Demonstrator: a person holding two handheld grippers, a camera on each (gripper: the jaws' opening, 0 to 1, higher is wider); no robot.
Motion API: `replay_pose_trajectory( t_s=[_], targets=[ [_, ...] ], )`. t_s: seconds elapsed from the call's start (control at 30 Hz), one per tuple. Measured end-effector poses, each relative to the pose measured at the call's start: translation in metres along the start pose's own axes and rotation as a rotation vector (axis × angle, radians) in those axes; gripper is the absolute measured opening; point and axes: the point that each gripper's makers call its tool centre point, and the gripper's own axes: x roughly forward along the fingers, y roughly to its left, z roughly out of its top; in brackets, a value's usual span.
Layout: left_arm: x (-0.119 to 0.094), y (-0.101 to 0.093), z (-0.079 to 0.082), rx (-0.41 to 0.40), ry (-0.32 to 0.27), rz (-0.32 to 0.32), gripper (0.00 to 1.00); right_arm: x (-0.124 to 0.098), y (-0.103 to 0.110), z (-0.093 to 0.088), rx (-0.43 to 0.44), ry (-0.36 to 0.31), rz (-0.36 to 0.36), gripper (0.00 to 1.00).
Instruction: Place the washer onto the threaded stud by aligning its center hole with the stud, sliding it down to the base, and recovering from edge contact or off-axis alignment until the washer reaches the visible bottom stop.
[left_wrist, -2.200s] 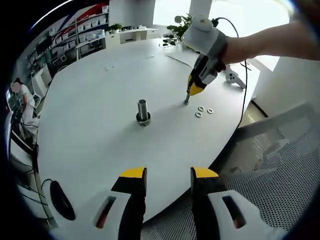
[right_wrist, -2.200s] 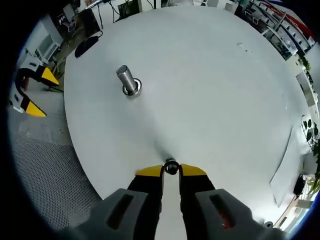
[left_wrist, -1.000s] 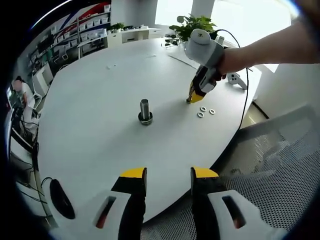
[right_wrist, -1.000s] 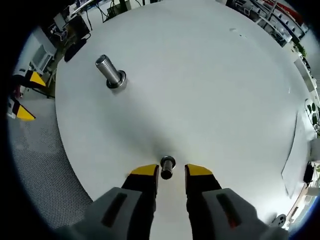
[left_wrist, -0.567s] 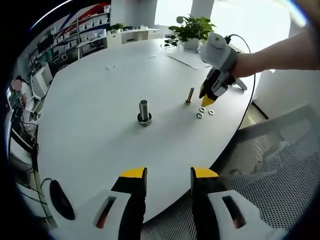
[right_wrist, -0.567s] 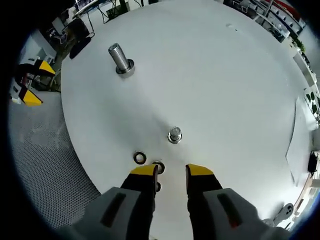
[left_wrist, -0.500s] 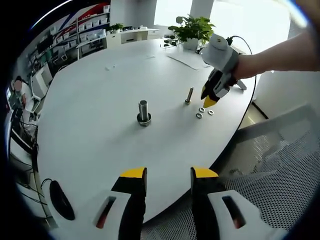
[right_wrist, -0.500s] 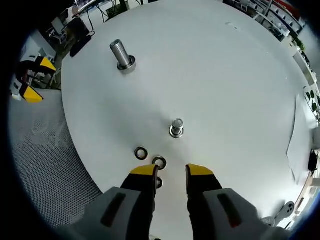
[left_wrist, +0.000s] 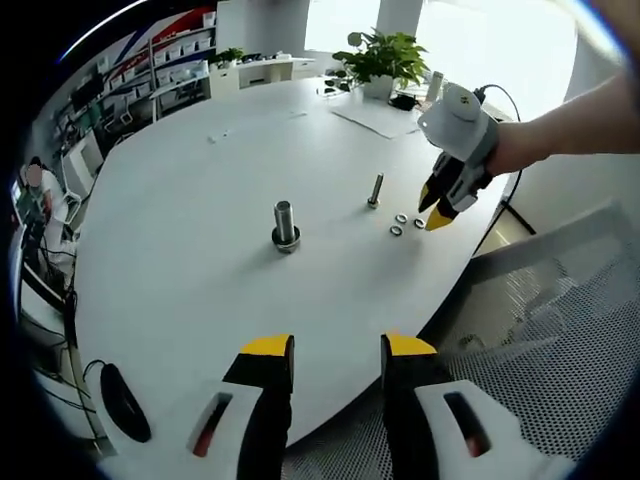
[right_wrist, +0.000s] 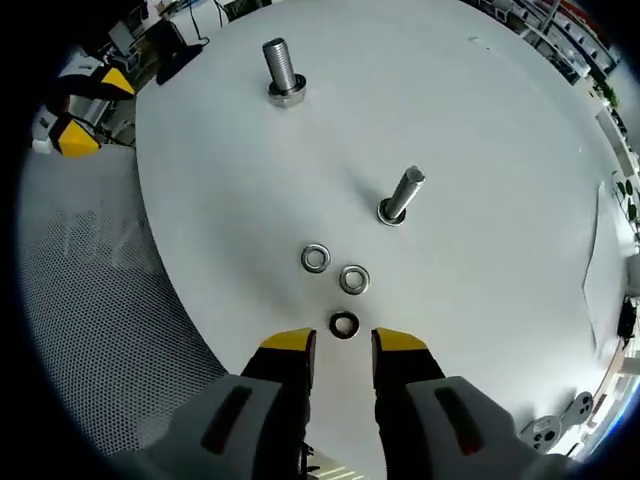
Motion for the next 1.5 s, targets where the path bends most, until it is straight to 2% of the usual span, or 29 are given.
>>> replay_pose_trajectory(
  t_s=[0.33,0.63,0.83,0.93,1.23,1.5],
  targets=[
    [0.0002,-0.0010,-0.0015,0.009,0.007,-0.002,0.33,0.0043,0.0002,-0.0031,-0.013,0.012,-0.007,0.23],
    [-0.0001,-0.0003,-0.0014,0.012,0.007,0.002,0.33,0.0054,0.0016,-0.0023,-0.045,0.092,-0.029,0.24],
    [0.0009,-0.0010,-0.0024,0.017,0.013,0.001,0.32,0.0050,0.0002,-0.0035,-0.024,0.084,-0.032,0.24],
    [0.0004,-0.0009,-0.0019,0.010,0.009,0.000,0.32,0.0046,0.0002,-0.0030,0.029,0.076,-0.050,0.24],
    [-0.0004,0.0004,-0.0011,0.002,0.004,0.004,0.32,0.0071,-0.0013,-0.0017,0.043,0.137,-0.057,0.24],
    [-0.0001,0.0002,-0.0008,0.005,0.004,0.004,0.32,0.0054,-0.0017,-0.0028,0.055,0.138,-0.052,0.22]
  ],
)
